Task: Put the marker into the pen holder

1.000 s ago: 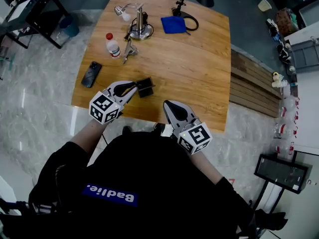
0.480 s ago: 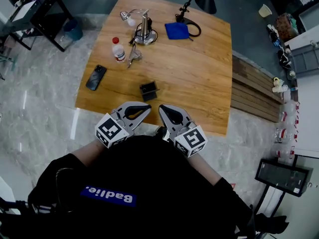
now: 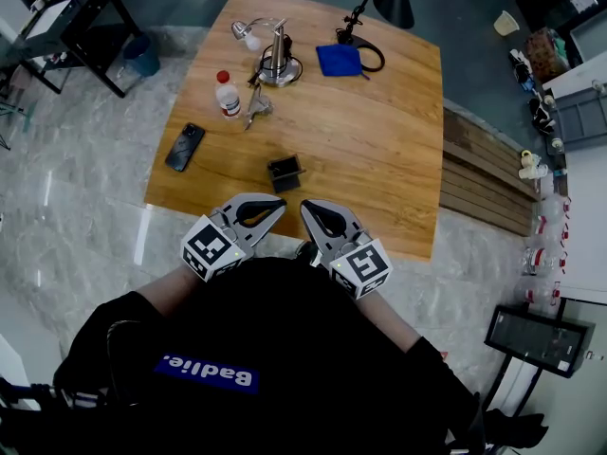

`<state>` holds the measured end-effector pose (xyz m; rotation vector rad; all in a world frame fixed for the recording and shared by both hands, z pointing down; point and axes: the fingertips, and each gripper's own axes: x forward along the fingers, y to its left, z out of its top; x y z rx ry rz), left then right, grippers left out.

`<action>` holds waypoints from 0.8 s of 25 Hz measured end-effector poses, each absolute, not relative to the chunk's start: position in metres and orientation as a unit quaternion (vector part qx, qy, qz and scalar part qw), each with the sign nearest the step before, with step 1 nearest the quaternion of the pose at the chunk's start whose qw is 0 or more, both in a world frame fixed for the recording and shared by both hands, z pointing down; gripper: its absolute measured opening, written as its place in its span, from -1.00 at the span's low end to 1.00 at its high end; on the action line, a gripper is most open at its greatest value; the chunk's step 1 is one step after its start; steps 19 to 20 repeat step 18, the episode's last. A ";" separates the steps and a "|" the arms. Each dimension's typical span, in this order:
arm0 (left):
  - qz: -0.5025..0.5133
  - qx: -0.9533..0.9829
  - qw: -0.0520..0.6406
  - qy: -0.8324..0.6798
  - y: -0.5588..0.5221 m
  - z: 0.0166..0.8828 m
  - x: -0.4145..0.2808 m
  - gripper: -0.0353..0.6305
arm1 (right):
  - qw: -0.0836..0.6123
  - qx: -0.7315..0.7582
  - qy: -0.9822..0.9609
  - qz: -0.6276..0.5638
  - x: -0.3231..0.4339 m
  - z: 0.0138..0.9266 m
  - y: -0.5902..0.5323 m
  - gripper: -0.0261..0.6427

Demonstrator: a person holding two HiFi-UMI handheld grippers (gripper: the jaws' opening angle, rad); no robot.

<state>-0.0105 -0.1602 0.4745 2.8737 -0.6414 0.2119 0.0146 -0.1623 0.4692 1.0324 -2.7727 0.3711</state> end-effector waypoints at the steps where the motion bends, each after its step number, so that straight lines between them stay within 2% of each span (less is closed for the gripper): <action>1: 0.071 0.969 0.095 -0.217 -0.160 0.474 -0.010 -0.87 | 0.080 0.344 -0.927 0.124 0.015 0.469 -0.162 -0.90; 20: 0.072 0.969 0.100 -0.214 -0.159 0.477 -0.003 -0.87 | 0.081 0.350 -0.924 0.130 0.023 0.471 -0.158 -0.90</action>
